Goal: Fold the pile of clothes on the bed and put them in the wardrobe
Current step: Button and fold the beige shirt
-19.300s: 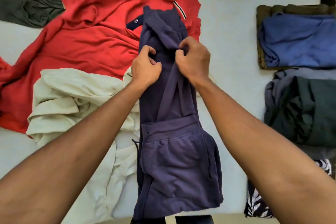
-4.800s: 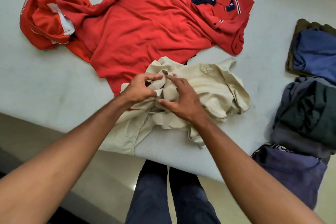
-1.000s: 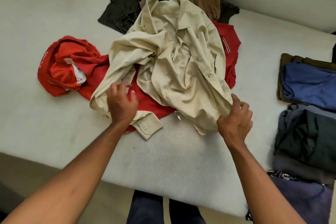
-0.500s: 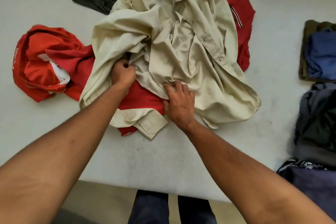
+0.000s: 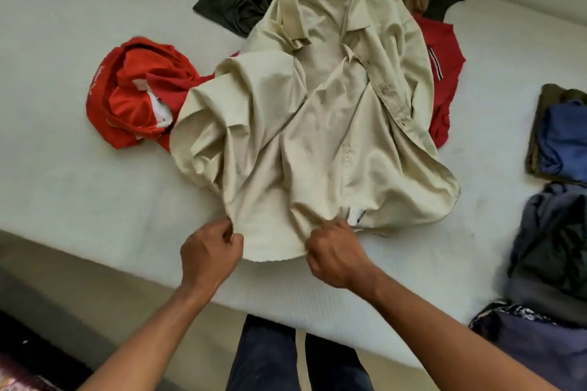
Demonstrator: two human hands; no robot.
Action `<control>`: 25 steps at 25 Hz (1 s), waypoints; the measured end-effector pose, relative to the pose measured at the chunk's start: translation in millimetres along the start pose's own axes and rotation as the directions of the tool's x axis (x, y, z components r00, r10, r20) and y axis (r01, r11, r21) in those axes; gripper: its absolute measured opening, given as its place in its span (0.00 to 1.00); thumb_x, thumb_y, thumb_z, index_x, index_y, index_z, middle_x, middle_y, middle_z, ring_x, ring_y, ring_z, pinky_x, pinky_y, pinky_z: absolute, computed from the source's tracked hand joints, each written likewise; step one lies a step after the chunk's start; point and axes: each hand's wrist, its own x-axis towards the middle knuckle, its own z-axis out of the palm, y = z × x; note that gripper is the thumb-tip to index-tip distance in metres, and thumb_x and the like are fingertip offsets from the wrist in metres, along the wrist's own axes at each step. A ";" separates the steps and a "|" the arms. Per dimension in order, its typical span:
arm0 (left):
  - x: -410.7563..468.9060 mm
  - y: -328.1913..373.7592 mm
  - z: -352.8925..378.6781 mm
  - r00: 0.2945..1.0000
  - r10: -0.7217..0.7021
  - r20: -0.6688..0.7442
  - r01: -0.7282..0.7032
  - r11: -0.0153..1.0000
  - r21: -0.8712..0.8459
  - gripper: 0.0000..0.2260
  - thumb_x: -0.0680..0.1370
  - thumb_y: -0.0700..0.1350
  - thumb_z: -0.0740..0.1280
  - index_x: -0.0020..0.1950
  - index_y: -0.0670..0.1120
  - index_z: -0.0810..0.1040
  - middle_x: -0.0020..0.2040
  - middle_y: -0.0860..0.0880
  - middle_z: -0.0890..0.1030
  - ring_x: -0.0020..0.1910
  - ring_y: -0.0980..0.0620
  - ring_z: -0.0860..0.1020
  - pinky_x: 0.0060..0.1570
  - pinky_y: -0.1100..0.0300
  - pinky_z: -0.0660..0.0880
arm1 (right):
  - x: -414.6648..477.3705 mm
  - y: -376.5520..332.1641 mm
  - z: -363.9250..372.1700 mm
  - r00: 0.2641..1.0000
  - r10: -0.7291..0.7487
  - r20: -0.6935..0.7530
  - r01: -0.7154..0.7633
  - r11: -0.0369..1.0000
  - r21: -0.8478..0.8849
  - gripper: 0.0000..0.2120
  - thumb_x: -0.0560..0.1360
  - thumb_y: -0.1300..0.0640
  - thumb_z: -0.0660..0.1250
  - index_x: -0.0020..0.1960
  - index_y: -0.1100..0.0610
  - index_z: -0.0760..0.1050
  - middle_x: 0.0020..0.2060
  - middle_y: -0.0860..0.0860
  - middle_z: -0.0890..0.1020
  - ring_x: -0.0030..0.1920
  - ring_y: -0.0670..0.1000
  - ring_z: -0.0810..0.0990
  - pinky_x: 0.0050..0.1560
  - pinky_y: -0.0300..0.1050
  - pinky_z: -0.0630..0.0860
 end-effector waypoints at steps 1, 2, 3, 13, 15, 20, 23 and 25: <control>-15.8 -7.2 7.9 0.997 0.057 0.058 -0.062 0.994 0.091 0.10 0.69 0.44 0.64 0.31 0.46 0.65 0.25 0.51 0.68 0.25 0.48 0.70 0.26 0.59 0.61 | -13.5 -6.9 10.3 0.984 0.020 0.175 -0.023 1.000 0.016 0.07 0.73 0.56 0.62 0.37 0.56 0.73 0.39 0.55 0.82 0.41 0.61 0.80 0.45 0.50 0.71; -31.3 -14.4 18.9 0.984 0.088 0.156 -0.119 0.973 0.200 0.08 0.69 0.44 0.63 0.32 0.47 0.66 0.27 0.53 0.69 0.27 0.49 0.71 0.26 0.60 0.60 | -26.7 -14.1 22.3 0.939 0.040 0.343 -0.051 0.998 0.022 0.08 0.76 0.56 0.60 0.41 0.56 0.73 0.44 0.57 0.83 0.44 0.62 0.81 0.44 0.49 0.70; -45.7 -19.8 30.2 0.957 0.079 0.279 -0.164 0.941 0.295 0.06 0.71 0.43 0.63 0.34 0.48 0.68 0.30 0.53 0.70 0.30 0.50 0.73 0.27 0.59 0.61 | -38.0 -19.6 35.6 0.899 0.051 0.436 -0.068 0.997 0.024 0.09 0.78 0.55 0.58 0.44 0.57 0.73 0.47 0.59 0.83 0.47 0.63 0.81 0.43 0.48 0.68; -70.9 -19.7 74.4 0.673 -0.324 0.665 0.197 0.945 0.261 0.17 0.75 0.62 0.68 0.54 0.51 0.79 0.41 0.55 0.78 0.40 0.53 0.78 0.42 0.58 0.75 | -37.0 -10.6 52.0 0.738 0.184 0.649 -0.235 0.972 -0.009 0.15 0.79 0.54 0.63 0.62 0.56 0.80 0.60 0.57 0.82 0.60 0.60 0.81 0.55 0.50 0.77; -38.1 -7.9 55.1 0.821 -0.349 0.451 0.313 0.937 0.155 0.16 0.75 0.65 0.68 0.47 0.53 0.78 0.43 0.54 0.80 0.42 0.52 0.79 0.45 0.56 0.76 | -11.8 -1.7 28.9 0.827 0.208 0.522 -0.296 0.951 0.090 0.15 0.80 0.51 0.64 0.65 0.50 0.79 0.63 0.53 0.81 0.63 0.57 0.79 0.61 0.50 0.75; 76.9 -3.4 0.6 0.906 -0.416 -0.076 0.330 0.810 -0.485 0.20 0.73 0.50 0.74 0.62 0.47 0.75 0.59 0.44 0.79 0.57 0.43 0.78 0.56 0.54 0.74 | 86.9 -0.1 -32.3 0.932 0.361 0.002 -0.314 0.808 0.499 0.19 0.77 0.52 0.69 0.68 0.48 0.77 0.57 0.49 0.82 0.53 0.49 0.81 0.58 0.48 0.77; 140.1 -17.6 -23.7 0.934 -0.300 -0.193 0.235 0.924 -0.300 0.29 0.70 0.49 0.69 0.72 0.51 0.72 0.67 0.43 0.73 0.65 0.41 0.72 0.65 0.52 0.70 | 149.8 -9.0 -54.2 0.839 0.498 -0.219 -0.208 0.665 0.717 0.33 0.74 0.51 0.73 0.76 0.47 0.66 0.67 0.50 0.71 0.57 0.46 0.75 0.56 0.39 0.76; 173.8 -24.3 -35.0 0.969 -0.240 -0.054 0.208 0.917 -0.340 0.32 0.70 0.53 0.68 0.74 0.53 0.71 0.70 0.47 0.73 0.68 0.45 0.71 0.69 0.51 0.69 | 178.3 -7.7 -60.8 0.811 0.524 -0.259 -0.246 0.708 0.662 0.33 0.74 0.50 0.71 0.77 0.46 0.65 0.69 0.50 0.69 0.60 0.46 0.72 0.56 0.38 0.73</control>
